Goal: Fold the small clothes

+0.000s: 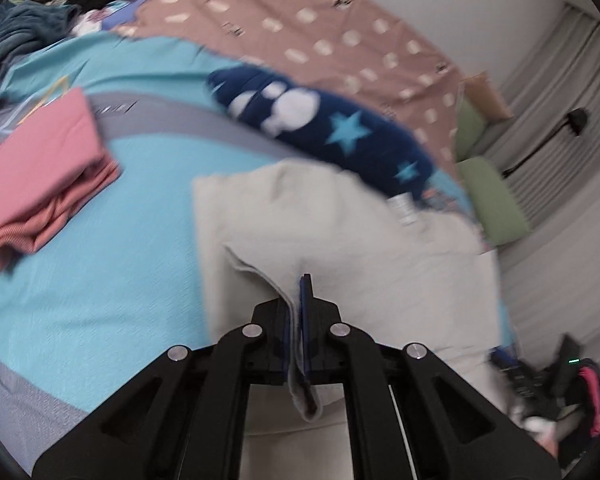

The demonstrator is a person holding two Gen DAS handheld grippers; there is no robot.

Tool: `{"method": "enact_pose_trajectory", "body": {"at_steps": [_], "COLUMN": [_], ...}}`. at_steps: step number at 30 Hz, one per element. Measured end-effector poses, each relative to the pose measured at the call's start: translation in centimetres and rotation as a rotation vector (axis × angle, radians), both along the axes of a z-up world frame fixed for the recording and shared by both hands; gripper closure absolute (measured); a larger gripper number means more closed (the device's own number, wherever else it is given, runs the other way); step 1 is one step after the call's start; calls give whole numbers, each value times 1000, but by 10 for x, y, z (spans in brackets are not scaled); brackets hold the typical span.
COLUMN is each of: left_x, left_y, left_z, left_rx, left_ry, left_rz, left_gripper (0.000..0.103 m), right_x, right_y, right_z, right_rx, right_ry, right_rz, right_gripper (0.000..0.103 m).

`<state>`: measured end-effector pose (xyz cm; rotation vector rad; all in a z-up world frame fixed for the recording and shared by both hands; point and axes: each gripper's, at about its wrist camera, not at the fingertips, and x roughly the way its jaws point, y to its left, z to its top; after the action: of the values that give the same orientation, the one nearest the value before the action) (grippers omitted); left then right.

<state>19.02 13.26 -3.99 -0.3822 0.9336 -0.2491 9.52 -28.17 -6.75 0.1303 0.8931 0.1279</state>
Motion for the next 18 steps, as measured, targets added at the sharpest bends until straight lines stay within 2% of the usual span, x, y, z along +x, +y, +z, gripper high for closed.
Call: {"method": "enact_pose_trajectory", "body": {"at_steps": [3, 5, 8, 10, 11, 13, 15, 16, 17, 18], "left_x": [-3, -11, -20, -22, -22, -18, -14, -15, -16, -16], "left_y": [12, 18, 17, 6, 1, -14, -27, -31, -32, -31], "left_z": [-16, -12, 0, 1, -1, -12, -30, -33, -31, -29], "left_rx": [63, 72, 136, 158, 170, 224, 312, 349, 361, 356], "left_ry": [9, -17, -81, -109, -107, -76, -40, -58, -64, -60], "left_rz": [37, 61, 77, 35, 19, -11, -24, -22, -19, -17], "left_gripper": [76, 65, 51, 49, 44, 42, 40, 34, 34, 34], "right_x": [-4, -6, -16, -19, -19, -14, -2, 9, 14, 15], "right_y": [2, -2, -9, -10, -8, -3, 1, 1, 1, -3], "right_z": [0, 2, 13, 25, 29, 33, 23, 7, -4, -11], "right_rx": [-14, -6, 46, 102, 106, 103, 101, 67, 36, 50], "right_ry": [5, 7, -18, -75, -100, -133, -98, -25, 26, 36], "right_rz": [0, 0, -18, -14, -7, 7, 17, -4, -23, -25], "right_gripper": [62, 62, 63, 67, 68, 68, 68, 70, 73, 73]}}
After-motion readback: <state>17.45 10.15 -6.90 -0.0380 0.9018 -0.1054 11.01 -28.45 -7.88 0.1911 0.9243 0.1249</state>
